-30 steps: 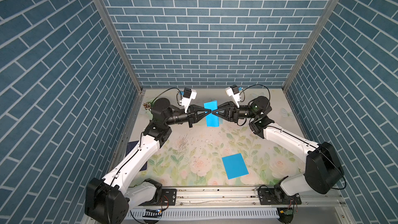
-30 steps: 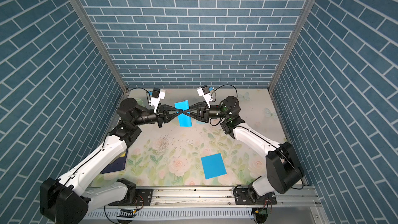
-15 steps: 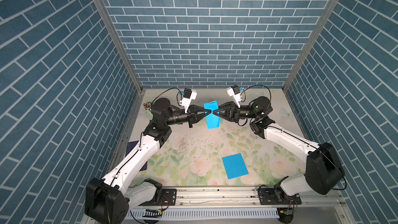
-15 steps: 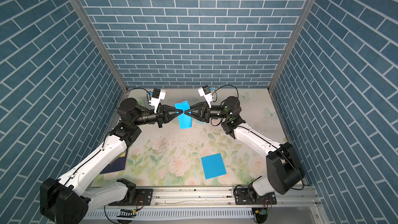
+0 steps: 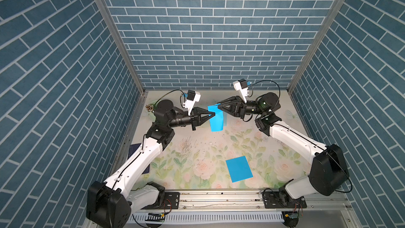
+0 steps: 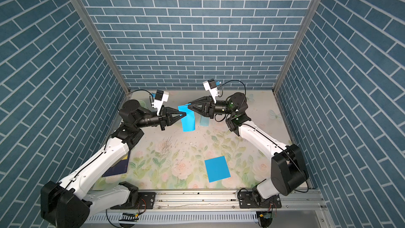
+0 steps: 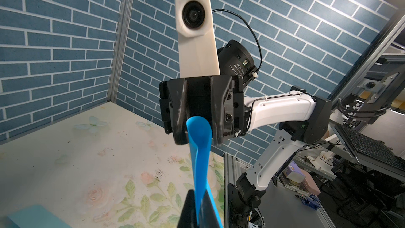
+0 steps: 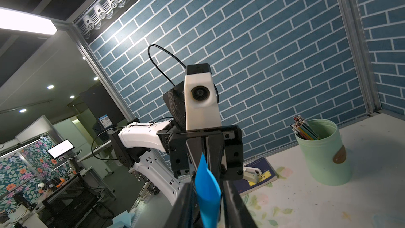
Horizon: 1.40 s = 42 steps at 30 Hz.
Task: Fold the square paper along the opposite sides
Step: Fold the paper.
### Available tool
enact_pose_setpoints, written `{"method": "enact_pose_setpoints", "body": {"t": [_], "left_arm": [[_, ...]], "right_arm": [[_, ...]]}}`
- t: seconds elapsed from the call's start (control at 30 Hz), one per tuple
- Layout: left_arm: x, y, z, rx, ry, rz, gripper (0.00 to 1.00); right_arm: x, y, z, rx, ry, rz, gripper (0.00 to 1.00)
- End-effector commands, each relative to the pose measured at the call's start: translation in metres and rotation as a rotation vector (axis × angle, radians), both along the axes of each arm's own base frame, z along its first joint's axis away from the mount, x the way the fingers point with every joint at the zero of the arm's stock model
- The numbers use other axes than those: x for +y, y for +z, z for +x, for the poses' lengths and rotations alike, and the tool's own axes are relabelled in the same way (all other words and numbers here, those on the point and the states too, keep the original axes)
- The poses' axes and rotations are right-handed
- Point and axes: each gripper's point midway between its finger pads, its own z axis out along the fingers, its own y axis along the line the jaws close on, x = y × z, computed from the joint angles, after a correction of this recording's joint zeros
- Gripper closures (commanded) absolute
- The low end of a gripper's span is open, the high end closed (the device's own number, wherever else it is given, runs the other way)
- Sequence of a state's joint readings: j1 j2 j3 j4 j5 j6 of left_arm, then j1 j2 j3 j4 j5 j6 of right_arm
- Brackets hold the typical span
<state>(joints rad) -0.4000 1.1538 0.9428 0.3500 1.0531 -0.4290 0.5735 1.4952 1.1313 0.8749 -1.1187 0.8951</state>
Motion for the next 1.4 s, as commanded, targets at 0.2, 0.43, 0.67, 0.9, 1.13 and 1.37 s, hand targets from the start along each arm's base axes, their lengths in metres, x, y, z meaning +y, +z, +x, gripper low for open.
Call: {"method": "enact_pose_setpoints", "body": {"t": [0.2,0.43,0.67,0.9,1.13,1.37], "left_arm": [[-0.001,0.009,-0.005,-0.043,-0.017,0.0,1.0],[0.0,0.025,-0.006,-0.065,-0.019,-0.017,1.0],[0.0,0.026,-0.006,-0.067,-0.014,-0.012,1.0],[0.001,0.022,-0.003,-0.06,-0.004,0.003,1.0],[0.002,0.023,-0.003,-0.061,0.002,0.005,1.0],[0.003,0.028,-0.005,-0.07,0.01,-0.005,1.0]], "right_arm": [[-0.003,0.009,0.002,-0.017,-0.005,0.014,0.94],[-0.002,-0.023,-0.017,-0.009,-0.007,-0.014,0.37],[-0.002,-0.048,-0.048,0.003,0.05,-0.022,0.55],[-0.011,-0.05,-0.061,-0.01,0.057,-0.015,0.81],[-0.011,-0.054,-0.06,0.001,0.056,-0.022,0.87],[-0.008,-0.059,-0.057,0.024,0.049,-0.032,0.95]]}}
